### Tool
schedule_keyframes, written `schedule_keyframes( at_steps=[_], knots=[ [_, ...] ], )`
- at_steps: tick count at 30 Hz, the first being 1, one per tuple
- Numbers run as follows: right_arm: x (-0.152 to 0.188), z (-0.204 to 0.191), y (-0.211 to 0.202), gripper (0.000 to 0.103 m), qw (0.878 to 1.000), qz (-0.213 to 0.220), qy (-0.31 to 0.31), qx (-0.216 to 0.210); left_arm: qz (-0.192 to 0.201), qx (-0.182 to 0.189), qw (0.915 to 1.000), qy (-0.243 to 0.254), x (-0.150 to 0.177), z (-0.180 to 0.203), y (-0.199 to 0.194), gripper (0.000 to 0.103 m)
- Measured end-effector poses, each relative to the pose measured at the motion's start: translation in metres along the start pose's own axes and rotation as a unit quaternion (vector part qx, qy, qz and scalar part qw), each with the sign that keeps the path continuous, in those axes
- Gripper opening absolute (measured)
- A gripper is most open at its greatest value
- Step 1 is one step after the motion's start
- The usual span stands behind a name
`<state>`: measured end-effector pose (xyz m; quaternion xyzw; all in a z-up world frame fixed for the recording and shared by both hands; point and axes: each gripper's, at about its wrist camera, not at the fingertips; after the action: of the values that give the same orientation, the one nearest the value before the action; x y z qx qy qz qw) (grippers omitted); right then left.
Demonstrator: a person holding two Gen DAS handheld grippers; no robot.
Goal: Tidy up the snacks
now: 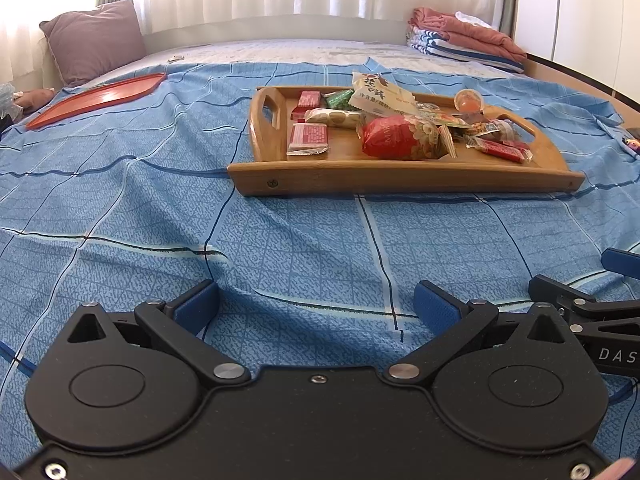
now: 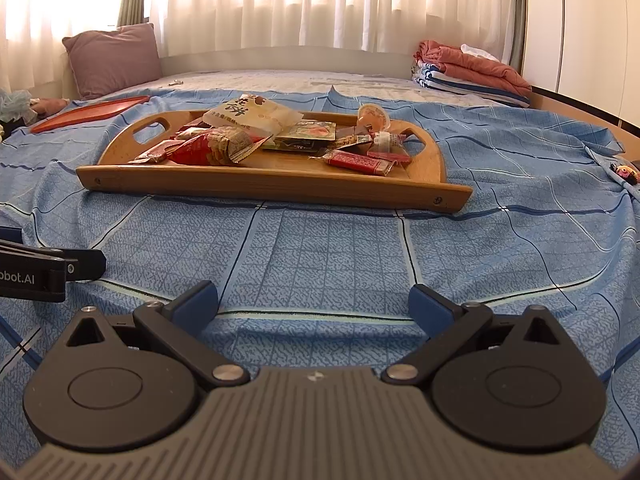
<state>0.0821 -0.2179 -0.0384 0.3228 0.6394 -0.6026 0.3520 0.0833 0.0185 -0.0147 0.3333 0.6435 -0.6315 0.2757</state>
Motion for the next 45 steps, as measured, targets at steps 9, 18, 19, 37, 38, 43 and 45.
schedule_keyframes(
  at_steps=[9, 18, 19, 37, 38, 43, 45],
  knots=[
    [0.0030, -0.0017, -0.0021, 0.103, 1.000, 0.010, -0.002, 0.002, -0.005, 0.004, 1.0000, 0.007, -0.0021, -0.0006, 0.0008, 0.103],
    [0.0043, -0.0025, -0.0027, 0.103, 1.000, 0.016, -0.004, 0.004, -0.007, 0.000, 0.9999, 0.013, -0.0015, 0.0017, 0.0018, 0.103],
    [0.0046, -0.0027, -0.0028, 0.103, 1.000, 0.016, -0.005, 0.004, -0.007, 0.000, 0.9999, 0.013, -0.0016, 0.0017, 0.0017, 0.103],
    [0.0050, -0.0028, -0.0028, 0.103, 1.000, 0.018, -0.005, 0.005, -0.003, 0.000, 0.9999, 0.013, -0.0003, 0.0018, 0.0008, 0.103],
    [0.0051, -0.0029, -0.0028, 0.103, 1.000, 0.018, -0.005, 0.005, -0.003, 0.000, 0.9999, 0.013, -0.0002, 0.0018, 0.0008, 0.103],
    [0.0051, -0.0028, -0.0027, 0.103, 1.000, 0.018, -0.005, 0.005, -0.003, 0.001, 0.9999, 0.012, -0.0001, 0.0017, 0.0006, 0.103],
    [0.0051, -0.0027, -0.0027, 0.103, 1.000, 0.018, -0.005, 0.005, -0.003, 0.000, 0.9999, 0.012, 0.0000, 0.0017, 0.0006, 0.103]
  ],
)
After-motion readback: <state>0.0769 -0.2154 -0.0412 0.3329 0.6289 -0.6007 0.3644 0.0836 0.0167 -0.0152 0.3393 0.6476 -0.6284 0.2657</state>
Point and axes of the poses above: each gripper's, at about its wrist camera, not at the fingertips, and y roughly the way its jaws point, z to its right, x to its underside, and after that the axes turned 4 degrees about y, right-handed
